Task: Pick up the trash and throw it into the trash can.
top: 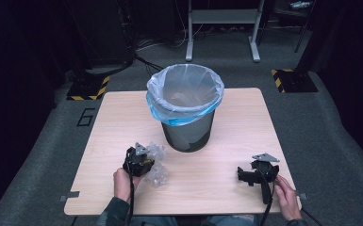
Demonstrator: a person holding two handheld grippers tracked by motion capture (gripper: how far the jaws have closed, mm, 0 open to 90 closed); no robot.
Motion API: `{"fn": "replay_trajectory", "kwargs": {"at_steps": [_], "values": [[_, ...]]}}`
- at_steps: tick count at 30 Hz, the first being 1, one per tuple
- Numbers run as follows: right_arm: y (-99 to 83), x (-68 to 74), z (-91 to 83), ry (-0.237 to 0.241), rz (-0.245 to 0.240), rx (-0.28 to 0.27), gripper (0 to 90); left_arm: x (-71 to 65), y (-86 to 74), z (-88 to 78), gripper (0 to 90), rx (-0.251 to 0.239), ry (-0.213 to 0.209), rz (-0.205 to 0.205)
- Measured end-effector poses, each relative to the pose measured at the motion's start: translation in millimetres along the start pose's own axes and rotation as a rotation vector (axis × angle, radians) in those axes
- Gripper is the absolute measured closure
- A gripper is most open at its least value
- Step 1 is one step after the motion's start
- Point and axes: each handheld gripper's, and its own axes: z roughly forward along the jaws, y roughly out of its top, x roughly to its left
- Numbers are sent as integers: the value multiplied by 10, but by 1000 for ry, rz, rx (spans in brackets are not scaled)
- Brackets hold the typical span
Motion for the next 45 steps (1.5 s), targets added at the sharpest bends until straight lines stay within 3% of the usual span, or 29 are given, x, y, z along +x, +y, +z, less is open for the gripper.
{"fn": "replay_trajectory", "kwargs": {"at_steps": [16, 27, 45], "values": [[0, 0, 0, 0, 1, 0, 0, -35, 78, -83, 776, -10, 7, 23], [-2, 1, 2, -1, 1, -4, 0, -73, 127, -123, 777, -24, -10, 31], [-3, -3, 3, -1, -5, -5, 0, -73, 401, -465, 778, -75, -37, 73]]}}
